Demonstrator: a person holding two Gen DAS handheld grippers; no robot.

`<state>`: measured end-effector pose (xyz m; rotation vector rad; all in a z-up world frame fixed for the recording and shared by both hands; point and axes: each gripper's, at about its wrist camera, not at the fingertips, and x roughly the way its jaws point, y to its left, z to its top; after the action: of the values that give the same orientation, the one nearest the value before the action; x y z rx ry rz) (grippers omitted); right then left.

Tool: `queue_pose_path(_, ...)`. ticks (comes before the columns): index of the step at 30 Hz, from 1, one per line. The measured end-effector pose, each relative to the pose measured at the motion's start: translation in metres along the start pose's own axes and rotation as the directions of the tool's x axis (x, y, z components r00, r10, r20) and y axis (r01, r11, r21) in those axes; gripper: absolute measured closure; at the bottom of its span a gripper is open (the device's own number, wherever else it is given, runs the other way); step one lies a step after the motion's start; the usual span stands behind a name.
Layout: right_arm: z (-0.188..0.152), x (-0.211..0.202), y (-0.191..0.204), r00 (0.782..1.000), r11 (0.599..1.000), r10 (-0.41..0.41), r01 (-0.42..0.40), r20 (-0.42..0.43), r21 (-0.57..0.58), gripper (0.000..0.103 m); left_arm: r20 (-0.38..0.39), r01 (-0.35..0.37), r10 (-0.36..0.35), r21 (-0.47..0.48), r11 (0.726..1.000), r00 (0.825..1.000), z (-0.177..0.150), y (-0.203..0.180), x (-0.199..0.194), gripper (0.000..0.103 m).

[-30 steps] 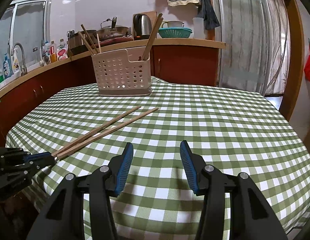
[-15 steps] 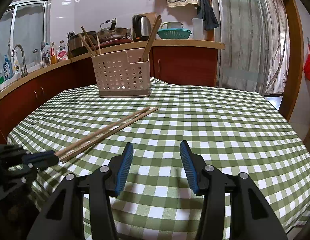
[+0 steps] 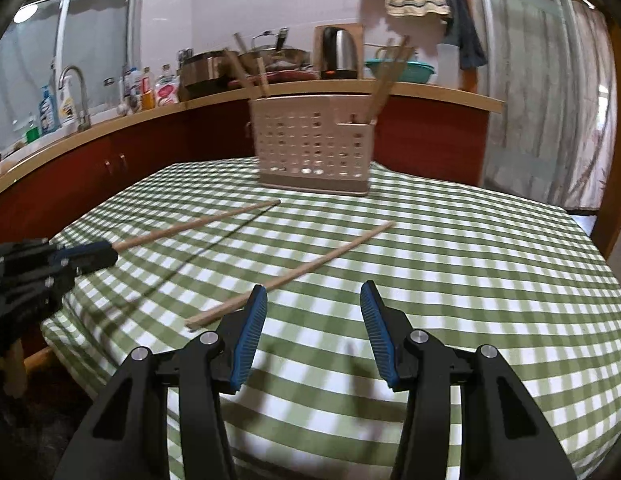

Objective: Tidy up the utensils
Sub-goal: 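Close the left tool on a chopstick and move the right tool toward another, then close the right tool on a loose wooden chopstick while the left tool holds its own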

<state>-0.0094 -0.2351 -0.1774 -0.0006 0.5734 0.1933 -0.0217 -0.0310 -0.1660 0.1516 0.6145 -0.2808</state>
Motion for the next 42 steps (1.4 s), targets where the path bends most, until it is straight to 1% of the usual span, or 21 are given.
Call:
queue_pose_path(8, -0.001, 0.015, 0.033, 0.999, 0.999, 0.032, -0.033, -0.042, -0.036, 0.055, -0.014, -0.038, 0.037, -0.069, 0.997, 0.999, -0.007, 0.031, -0.005, 0.096)
queue_pose_path(13, -0.002, 0.027, 0.051, 0.997, 0.998, 0.035, -0.039, -0.069, -0.054, 0.054, -0.023, -0.040, 0.037, -0.112, 0.993, 0.999, -0.010, 0.044, -0.003, 0.096)
queue_pose_path(16, -0.002, 0.034, 0.059, 0.996, 0.997, 0.036, -0.041, -0.083, -0.061, 0.053, -0.022, -0.035, 0.033, -0.117, 0.993, 0.999, -0.009, 0.045, -0.002, 0.096)
queue_pose_path(18, -0.003, 0.038, 0.065, 0.996, 0.996, 0.027, -0.034, -0.088, -0.077, 0.047, -0.026, -0.027, 0.024, -0.119, 0.993, 0.999, -0.010, 0.044, -0.001, 0.096)
queue_pose_path(21, -0.009, 0.045, 0.072, 0.993, 0.991, -0.018, 0.003, -0.117, -0.133, 0.047, -0.031, -0.016, 0.012, -0.118, 0.993, 0.999, -0.012, 0.042, 0.000, 0.097)
queue_pose_path(26, -0.013, 0.043, 0.055, 0.989, 0.992, -0.067, 0.052, -0.130, -0.112, 0.047, -0.034, 0.008, -0.011, -0.103, 0.995, 0.999, -0.011, 0.032, 0.002, 0.096)
queue_pose_path(32, -0.017, 0.031, 0.015, 0.985, 0.995, -0.103, 0.103, -0.140, -0.005, 0.047, -0.047, 0.034, -0.037, -0.081, 0.996, 0.998, -0.012, 0.016, 0.006, 0.096)
queue_pose_path(36, -0.018, 0.022, -0.003, 0.984, 0.991, -0.125, 0.131, -0.129, 0.033, 0.050, -0.050, 0.040, -0.044, -0.068, 0.997, 0.998, -0.012, 0.007, 0.009, 0.096)
queue_pose_path(40, -0.020, 0.017, -0.016, 0.984, 0.988, -0.128, 0.137, -0.122, 0.066, 0.054, -0.062, 0.043, -0.047, -0.074, 0.996, 0.997, -0.012, 0.002, 0.015, 0.096)
queue_pose_path(42, -0.021, 0.015, -0.019, 0.984, 0.988, -0.129, 0.138, -0.121, 0.071, 0.058, -0.069, 0.040, -0.046, -0.078, 0.996, 0.997, -0.012, 0.000, 0.018, 0.096)
